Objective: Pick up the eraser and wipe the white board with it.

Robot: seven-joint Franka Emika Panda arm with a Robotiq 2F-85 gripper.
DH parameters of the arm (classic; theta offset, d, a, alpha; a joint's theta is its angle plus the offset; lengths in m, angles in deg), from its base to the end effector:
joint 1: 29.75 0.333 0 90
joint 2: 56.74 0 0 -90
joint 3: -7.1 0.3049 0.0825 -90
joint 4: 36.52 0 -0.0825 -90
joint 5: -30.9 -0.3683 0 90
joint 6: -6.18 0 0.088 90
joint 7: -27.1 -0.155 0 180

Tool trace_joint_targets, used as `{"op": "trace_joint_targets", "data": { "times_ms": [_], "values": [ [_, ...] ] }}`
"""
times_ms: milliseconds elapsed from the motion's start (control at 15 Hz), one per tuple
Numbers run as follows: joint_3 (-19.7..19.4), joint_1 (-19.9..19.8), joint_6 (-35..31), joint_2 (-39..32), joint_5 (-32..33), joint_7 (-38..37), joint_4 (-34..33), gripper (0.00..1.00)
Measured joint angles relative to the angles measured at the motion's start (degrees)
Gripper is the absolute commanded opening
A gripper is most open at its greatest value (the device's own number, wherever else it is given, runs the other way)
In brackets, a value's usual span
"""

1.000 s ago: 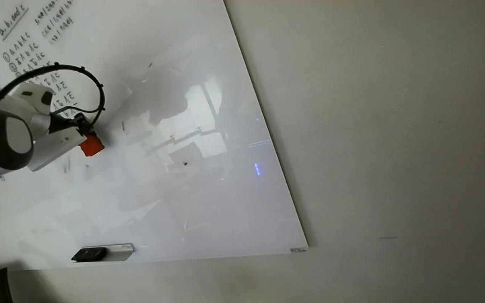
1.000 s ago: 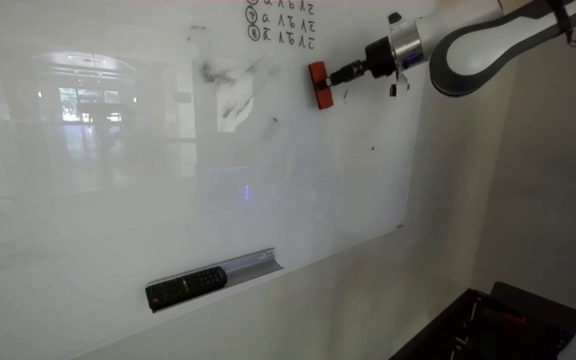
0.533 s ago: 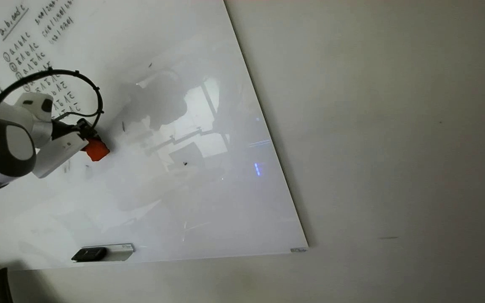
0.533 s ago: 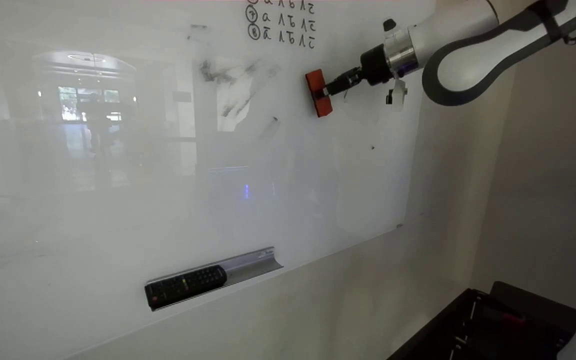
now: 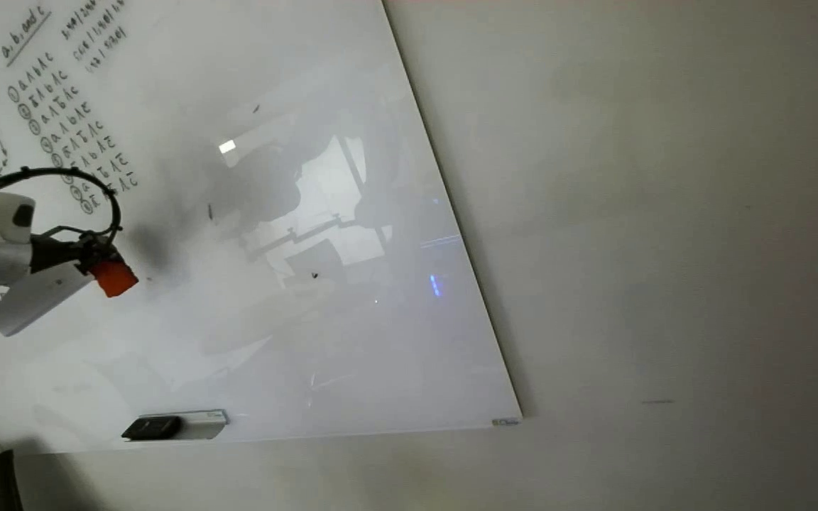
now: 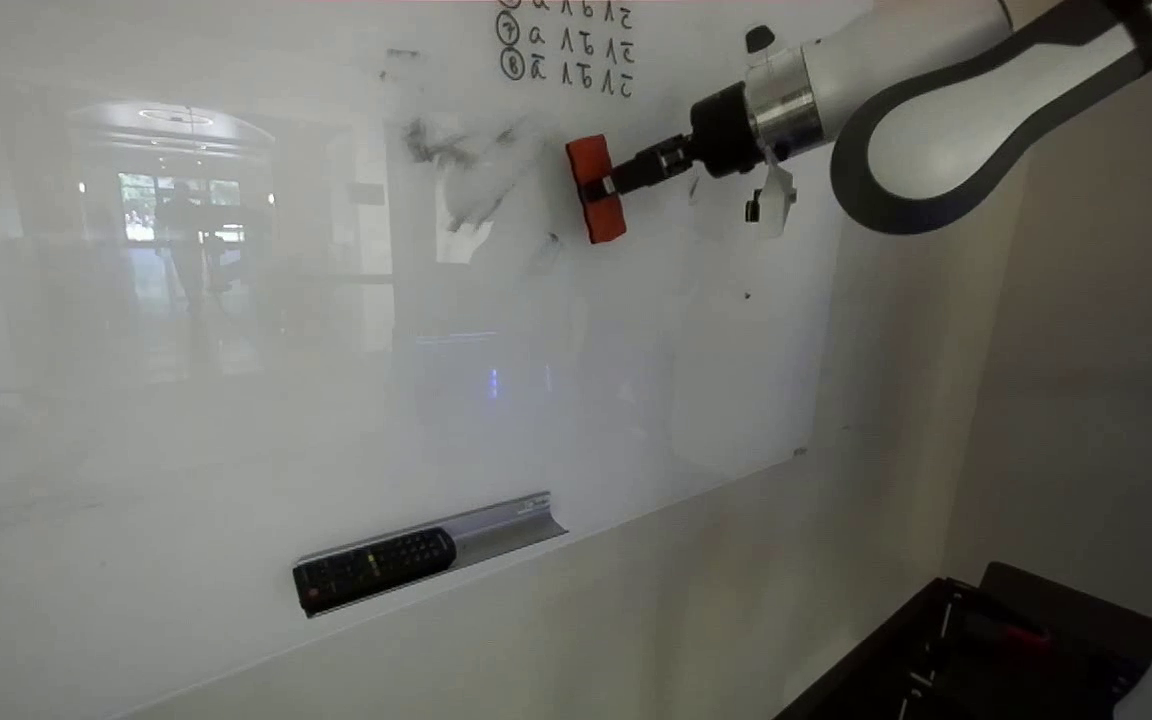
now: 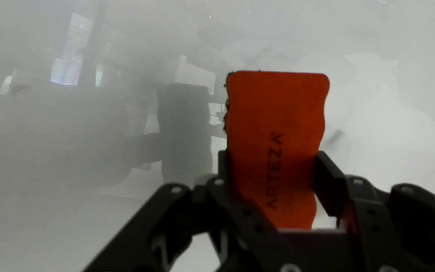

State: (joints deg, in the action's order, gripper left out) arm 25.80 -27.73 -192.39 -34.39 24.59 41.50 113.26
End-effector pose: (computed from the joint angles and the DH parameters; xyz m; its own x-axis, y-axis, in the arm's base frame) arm 0.4513 0.1667 0.5120 0.2384 0.3578 0.9028 0.3365 -0.9025 0.2688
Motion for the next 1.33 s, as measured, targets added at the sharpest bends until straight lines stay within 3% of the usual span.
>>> {"op": "trace_joint_targets", "data": {
  "times_ms": [267,333,600,1333],
  "values": [
    [3.29,1.13,0.07,1.26,-0.92,-2.63,0.93,0.54],
    [3.22,1.11,0.07,1.26,-0.93,-2.63,1.01,0.29],
    [3.55,0.69,0.15,1.05,-0.92,-2.62,1.09,0.29],
    [10.2,-0.28,0.17,1.23,-2.06,-8.09,4.3,0.29]
  ]
}}
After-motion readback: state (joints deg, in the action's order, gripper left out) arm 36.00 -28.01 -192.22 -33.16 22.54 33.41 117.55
